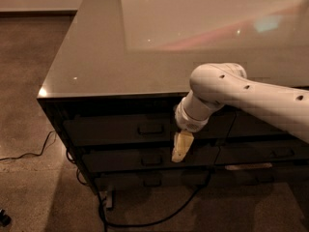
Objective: Open top drawer
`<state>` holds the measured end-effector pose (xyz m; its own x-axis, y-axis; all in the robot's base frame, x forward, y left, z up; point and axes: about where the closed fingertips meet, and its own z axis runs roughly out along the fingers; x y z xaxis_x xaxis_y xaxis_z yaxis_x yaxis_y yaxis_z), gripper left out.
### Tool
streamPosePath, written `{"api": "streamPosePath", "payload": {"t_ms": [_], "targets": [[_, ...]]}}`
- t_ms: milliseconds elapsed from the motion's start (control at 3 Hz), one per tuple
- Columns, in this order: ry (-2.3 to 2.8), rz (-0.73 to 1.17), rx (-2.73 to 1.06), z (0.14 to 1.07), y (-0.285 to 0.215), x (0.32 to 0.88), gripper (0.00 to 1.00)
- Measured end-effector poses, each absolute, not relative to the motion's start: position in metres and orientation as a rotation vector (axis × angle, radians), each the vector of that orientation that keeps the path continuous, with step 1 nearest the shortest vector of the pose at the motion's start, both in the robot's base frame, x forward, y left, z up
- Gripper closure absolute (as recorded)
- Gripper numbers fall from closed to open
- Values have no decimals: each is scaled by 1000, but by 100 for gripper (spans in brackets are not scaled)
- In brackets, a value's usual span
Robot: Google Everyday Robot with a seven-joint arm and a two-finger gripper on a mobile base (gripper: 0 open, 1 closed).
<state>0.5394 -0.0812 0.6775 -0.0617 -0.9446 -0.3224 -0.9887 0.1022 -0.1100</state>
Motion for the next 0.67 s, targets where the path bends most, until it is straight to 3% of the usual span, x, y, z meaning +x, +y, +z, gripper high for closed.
{"api": "streamPosePath", "payload": {"t_ms": [667], "targets": [[2002,236,-1982,658,-69,549,0]]}}
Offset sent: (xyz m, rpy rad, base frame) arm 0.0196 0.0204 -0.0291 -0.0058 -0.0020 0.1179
